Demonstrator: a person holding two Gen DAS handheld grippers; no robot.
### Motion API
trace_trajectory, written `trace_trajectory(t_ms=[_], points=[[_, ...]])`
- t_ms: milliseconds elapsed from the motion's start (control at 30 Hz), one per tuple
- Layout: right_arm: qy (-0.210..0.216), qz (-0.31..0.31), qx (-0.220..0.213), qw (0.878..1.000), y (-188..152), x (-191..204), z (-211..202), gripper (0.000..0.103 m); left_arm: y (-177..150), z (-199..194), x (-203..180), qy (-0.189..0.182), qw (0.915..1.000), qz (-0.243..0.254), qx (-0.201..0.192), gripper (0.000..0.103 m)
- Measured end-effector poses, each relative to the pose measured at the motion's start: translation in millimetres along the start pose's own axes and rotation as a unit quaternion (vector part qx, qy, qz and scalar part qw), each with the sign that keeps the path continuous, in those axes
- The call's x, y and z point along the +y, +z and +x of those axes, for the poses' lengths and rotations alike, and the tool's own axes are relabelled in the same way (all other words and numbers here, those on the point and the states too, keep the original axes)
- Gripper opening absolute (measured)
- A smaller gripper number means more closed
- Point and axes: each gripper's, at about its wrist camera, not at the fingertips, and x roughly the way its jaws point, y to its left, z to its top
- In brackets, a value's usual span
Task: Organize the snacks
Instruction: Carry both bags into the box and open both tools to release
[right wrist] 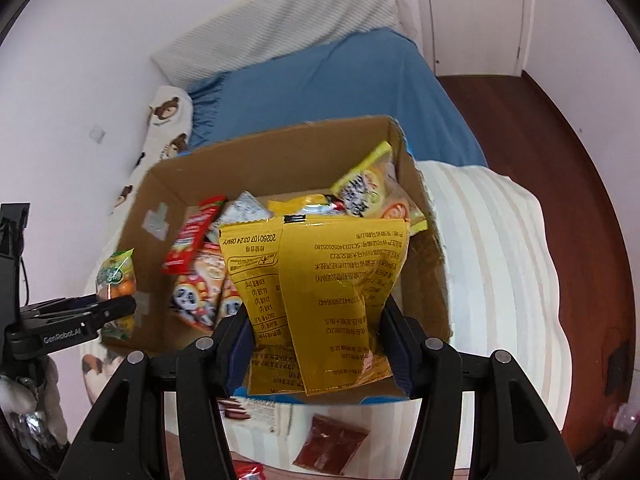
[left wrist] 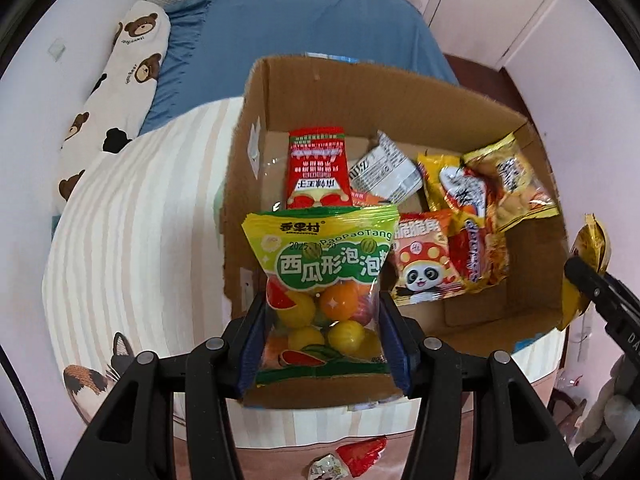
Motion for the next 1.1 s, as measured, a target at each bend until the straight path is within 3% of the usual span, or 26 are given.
trace_trajectory(t_ms=[133,200,233,267,367,500,733,1100], points=[[-0.014,0.008,0.015,1.0,-2,-8,16,0.064,2,4,-3,0.006,1.0,0.002,0.004,0.05],[-0.026,0.012,0.022,0.999,-2,-12,21,0.075,4,5,-4,0.009,0.9999,0.001,0.007,0.05],[-0.032,0.015,0.021,0.999,-2,-14,21,0.088,6,5,-4,0.01,0.9999,-0.001,0.005,0.05],[-0.04,0.016,0.023,0.999,-2,-16,21,0.095,7,5,-4,0.011,0.9999,-0.003,0.003,0.051],[-0.052,0.015,0.032,0.998,-1,-18,22,0.098,8,5,-4,0.023,0.9997,-0.001,0.001,0.077],[-0.063,0.008,0.034,0.997,-4,-16,19,0.099,4,3,-6,0.021,0.9998,0.003,-0.003,0.092],[-0.075,-0.002,0.026,0.997,-13,-10,8,0.101,-10,-8,-13,0.032,0.9987,0.004,-0.04,0.092],[-0.065,-0.017,-0.032,0.997,-38,7,-37,0.101,-46,-48,-27,0.032,0.9931,-0.006,-0.112,0.092]])
